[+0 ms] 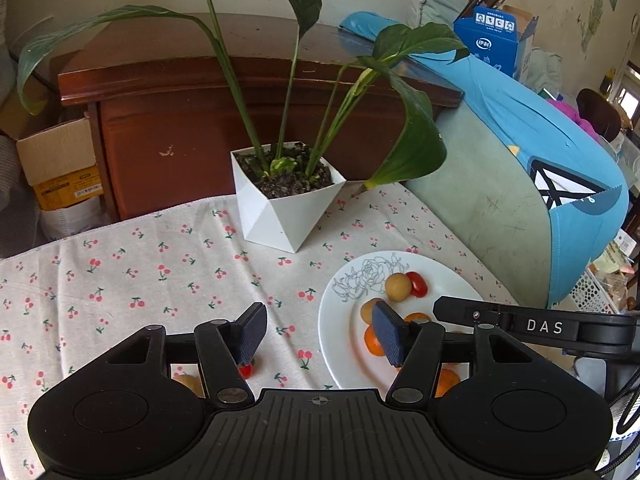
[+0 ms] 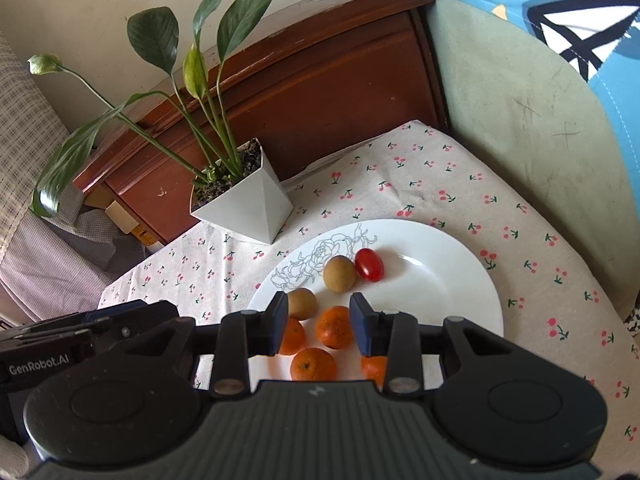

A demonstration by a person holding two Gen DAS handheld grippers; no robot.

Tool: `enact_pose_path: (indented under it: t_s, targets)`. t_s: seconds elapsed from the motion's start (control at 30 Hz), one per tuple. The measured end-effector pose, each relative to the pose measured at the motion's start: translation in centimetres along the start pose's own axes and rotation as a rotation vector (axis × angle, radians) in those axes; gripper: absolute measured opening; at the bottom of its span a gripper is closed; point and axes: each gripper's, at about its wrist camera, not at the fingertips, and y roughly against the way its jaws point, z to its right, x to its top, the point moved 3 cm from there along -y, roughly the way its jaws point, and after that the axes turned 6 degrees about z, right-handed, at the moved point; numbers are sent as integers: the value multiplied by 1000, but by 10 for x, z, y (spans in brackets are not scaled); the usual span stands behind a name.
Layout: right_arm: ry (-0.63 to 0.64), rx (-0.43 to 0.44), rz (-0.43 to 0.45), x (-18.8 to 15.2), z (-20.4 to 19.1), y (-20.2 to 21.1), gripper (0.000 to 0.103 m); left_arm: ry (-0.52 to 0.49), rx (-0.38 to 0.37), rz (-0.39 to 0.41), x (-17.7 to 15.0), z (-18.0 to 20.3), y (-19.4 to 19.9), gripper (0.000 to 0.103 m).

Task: Organize fruits
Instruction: 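Withdraw both tools toward the green fruits on the tablecloth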

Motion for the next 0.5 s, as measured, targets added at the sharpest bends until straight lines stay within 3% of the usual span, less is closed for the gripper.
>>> enact_pose_path:
  t_s: [0.5]
  targets:
    - [169, 153, -91, -33, -62, -7, 40, 92, 125, -14, -4, -67, 34, 58]
